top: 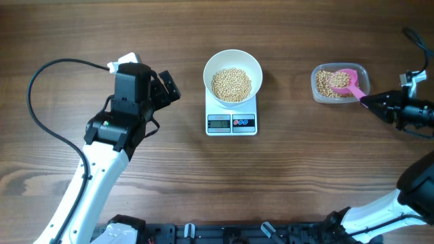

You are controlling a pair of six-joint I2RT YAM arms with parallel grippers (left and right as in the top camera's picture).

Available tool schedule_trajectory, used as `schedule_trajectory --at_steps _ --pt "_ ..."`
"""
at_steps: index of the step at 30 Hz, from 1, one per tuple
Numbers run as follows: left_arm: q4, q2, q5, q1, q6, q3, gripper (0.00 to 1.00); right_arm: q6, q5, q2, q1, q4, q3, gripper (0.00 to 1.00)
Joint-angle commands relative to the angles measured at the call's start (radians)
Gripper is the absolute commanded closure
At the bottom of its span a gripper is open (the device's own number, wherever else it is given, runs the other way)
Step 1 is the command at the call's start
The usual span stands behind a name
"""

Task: Scoop item into bowl and weigh 150g on scale
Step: 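Carry the filled scoop with the right gripper toward the white bowl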

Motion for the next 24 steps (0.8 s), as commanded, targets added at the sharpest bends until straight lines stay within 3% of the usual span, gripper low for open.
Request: schedule_trajectory --at_steps 1,8,16,24 --pt "0.000 0.004 0.001 0.008 0.001 0.001 0.00 -0.121 -0.109 0.014 -0.003 -0.042 -0.009 0.96" --pt "0.000 0.004 0.001 0.008 0.001 0.001 0.00 -0.235 -0.199 0.014 0.058 -0.158 -0.009 0.96" --pt "0.000 0.004 0.001 0.008 0.001 0.001 0.00 -0.221 -0.206 0.013 0.259 -0.166 0.011 0.96" --pt "0.000 0.004 0.001 0.008 0.001 0.001 0.00 -0.205 -0.205 0.007 0.457 -0.177 0.156 0.96"
